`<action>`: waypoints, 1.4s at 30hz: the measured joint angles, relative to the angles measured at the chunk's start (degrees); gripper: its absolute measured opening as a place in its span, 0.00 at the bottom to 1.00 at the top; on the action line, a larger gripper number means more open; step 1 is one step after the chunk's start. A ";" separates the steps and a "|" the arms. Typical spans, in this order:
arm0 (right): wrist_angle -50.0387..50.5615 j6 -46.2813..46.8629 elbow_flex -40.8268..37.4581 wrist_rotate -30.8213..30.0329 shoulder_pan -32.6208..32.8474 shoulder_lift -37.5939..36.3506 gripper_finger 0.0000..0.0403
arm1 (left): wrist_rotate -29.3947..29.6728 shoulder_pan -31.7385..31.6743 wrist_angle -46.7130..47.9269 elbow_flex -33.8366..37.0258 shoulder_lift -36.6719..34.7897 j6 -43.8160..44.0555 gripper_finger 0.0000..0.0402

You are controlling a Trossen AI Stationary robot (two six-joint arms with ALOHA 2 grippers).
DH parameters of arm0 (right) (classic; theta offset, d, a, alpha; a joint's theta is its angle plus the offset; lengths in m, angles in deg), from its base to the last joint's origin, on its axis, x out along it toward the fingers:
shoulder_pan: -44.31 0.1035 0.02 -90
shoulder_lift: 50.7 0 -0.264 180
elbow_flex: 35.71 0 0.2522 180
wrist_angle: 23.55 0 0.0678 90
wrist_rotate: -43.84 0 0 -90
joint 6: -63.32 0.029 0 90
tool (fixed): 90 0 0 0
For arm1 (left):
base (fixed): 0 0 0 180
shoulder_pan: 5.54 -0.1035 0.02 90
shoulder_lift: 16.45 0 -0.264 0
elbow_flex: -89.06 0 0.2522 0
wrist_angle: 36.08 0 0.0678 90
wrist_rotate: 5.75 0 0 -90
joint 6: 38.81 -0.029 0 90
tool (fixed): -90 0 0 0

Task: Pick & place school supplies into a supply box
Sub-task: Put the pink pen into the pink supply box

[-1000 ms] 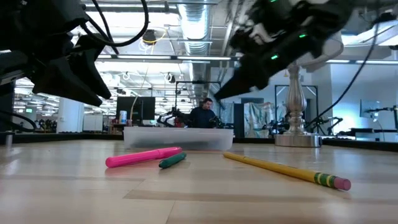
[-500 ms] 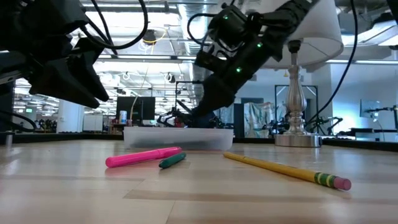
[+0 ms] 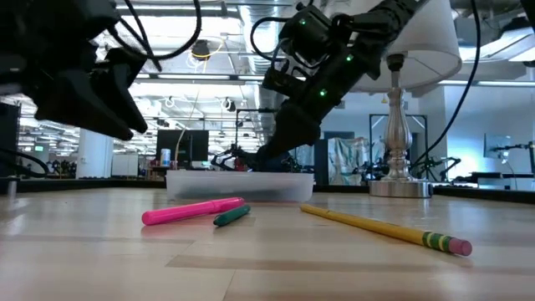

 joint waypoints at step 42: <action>-23.09 -1.79 -36.47 -19.71 21.44 -44.83 0.30 | -17.79 -9.29 -9.95 -15.36 19.85 19.60 0.28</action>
